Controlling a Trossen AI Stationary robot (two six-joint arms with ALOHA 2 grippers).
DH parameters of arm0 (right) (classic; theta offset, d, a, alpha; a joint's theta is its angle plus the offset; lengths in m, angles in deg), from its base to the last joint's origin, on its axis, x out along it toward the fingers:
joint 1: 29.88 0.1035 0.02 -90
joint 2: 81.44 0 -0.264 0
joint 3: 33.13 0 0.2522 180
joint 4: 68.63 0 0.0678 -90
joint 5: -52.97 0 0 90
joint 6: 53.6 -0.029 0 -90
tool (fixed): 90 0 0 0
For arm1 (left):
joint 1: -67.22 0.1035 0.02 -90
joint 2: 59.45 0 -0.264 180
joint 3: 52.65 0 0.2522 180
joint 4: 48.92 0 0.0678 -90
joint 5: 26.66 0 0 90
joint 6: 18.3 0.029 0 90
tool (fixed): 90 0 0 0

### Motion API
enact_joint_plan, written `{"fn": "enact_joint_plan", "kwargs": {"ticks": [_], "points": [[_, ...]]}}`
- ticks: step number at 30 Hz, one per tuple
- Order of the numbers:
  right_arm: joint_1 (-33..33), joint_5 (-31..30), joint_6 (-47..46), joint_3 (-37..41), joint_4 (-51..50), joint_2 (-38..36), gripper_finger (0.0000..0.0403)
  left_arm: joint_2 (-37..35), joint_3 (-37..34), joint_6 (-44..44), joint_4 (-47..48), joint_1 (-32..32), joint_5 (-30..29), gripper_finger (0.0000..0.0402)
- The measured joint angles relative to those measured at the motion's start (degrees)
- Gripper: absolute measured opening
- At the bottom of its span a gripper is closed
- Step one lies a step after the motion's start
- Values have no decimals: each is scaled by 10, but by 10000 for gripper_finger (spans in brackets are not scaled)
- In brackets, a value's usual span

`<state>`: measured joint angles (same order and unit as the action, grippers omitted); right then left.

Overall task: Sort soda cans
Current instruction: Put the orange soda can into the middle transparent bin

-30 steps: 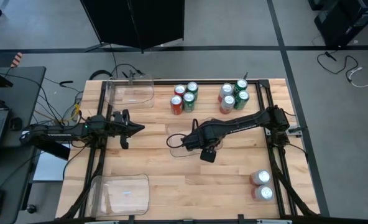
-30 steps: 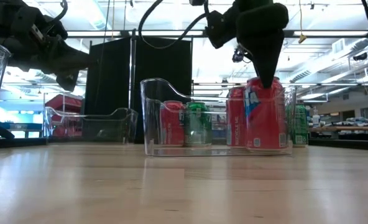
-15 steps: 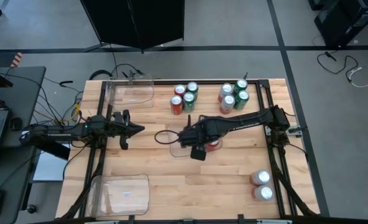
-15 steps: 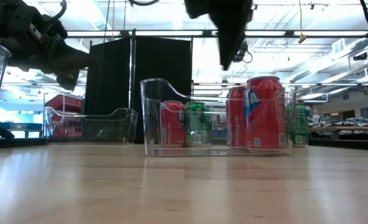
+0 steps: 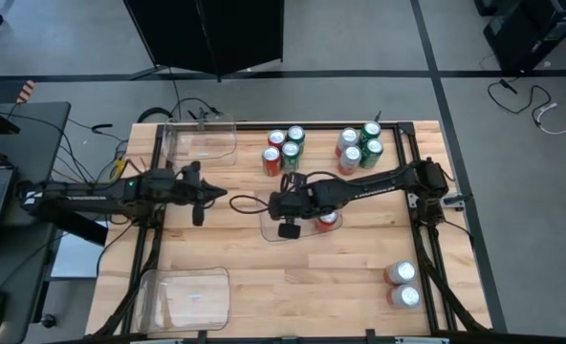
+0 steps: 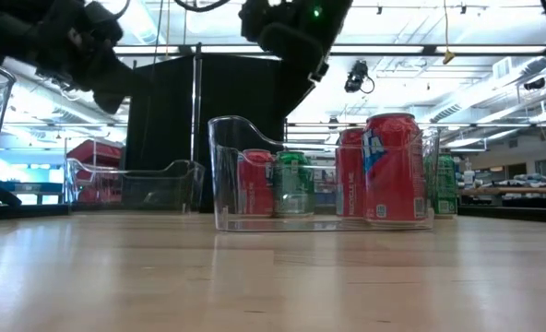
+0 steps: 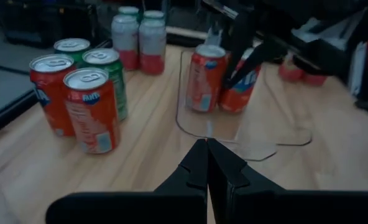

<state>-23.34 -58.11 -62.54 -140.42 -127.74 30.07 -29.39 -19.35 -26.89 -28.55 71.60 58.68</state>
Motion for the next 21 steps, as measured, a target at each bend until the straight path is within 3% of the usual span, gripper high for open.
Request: {"fn": "enact_joint_plan", "kwargs": {"ticks": [6,12,21], "points": [[-2,5,0,149,192,-100,2,93,74,31,37,46,12,2],[-4,5,4,288,349,-220,0,176,130,54,30,147,144,1],[-3,-34,15,370,372,-311,0,382,288,70,116,253,246,1]]}}
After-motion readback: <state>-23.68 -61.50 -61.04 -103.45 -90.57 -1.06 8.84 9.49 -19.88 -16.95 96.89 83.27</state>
